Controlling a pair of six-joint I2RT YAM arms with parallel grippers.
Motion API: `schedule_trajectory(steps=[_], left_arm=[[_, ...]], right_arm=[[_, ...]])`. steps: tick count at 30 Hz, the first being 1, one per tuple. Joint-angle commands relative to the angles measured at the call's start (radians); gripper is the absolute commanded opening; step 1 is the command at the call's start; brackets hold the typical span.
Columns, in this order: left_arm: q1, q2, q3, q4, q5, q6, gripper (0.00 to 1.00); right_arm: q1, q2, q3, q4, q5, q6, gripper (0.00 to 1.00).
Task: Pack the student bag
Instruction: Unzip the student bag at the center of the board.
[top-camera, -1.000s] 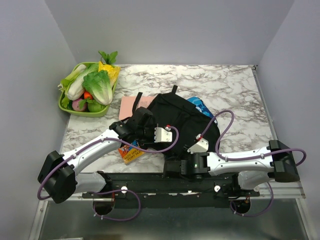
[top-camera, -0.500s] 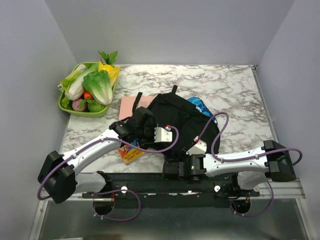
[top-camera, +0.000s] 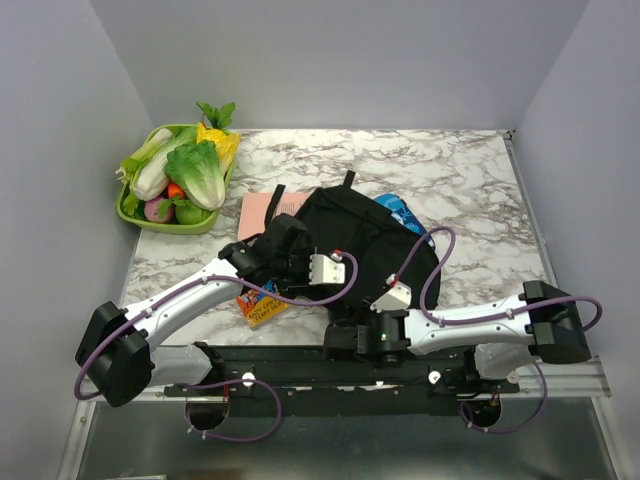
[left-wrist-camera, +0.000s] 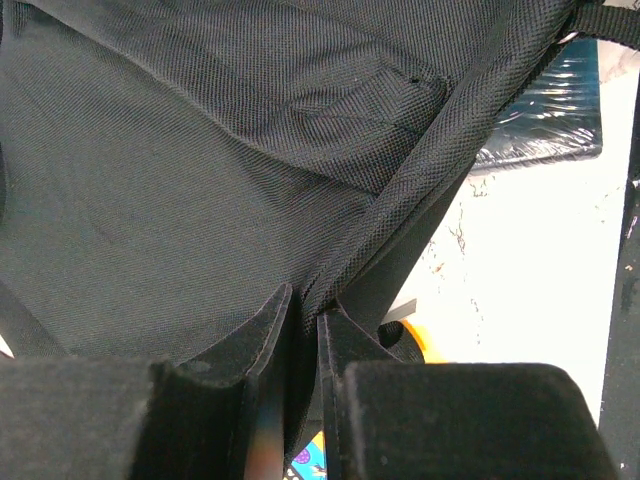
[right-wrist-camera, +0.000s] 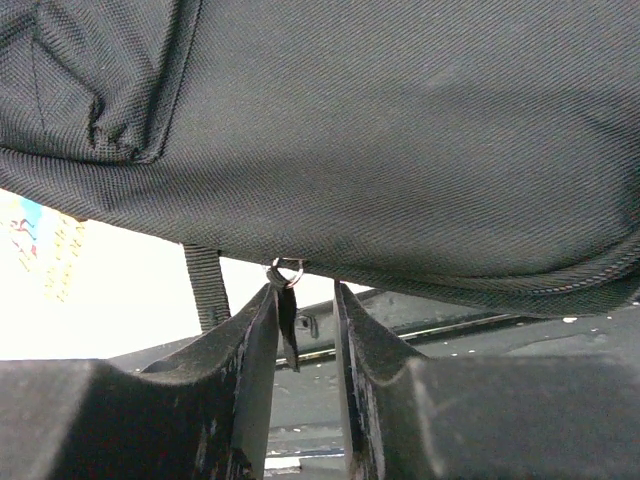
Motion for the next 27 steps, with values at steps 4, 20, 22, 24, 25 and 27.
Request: schedule_trajectory(steps=[4, 20, 22, 24, 25, 27], left_arm=[[-0.013, -0.02, 0.044, -0.02, 0.043, -0.031, 0.22], [-0.011, -0.051, -0.01, -0.023, -0.011, 0.007, 0.22], [-0.008, -0.058, -0.019, -0.023, -0.018, 0.016, 0.22], [-0.005, -0.062, -0.022, -0.023, -0.023, 0.019, 0.22], [-0.005, -0.063, -0.022, -0.023, -0.023, 0.016, 0.22], [-0.001, -0.063, -0.022, -0.023, -0.026, 0.016, 0.22]], right_arm=[[0.006, 0.031, -0.007, 0.06, 0.046, 0.246, 0.32], [0.03, -0.041, -0.003, -0.171, 0.058, 0.275, 0.0], [0.043, -0.076, -0.027, -0.212, 0.056, 0.298, 0.0], [0.06, -0.118, -0.044, -0.259, 0.061, 0.324, 0.0], [0.063, -0.13, -0.058, -0.268, 0.062, 0.326, 0.01], [0.067, -0.153, -0.067, -0.291, 0.061, 0.322, 0.01]])
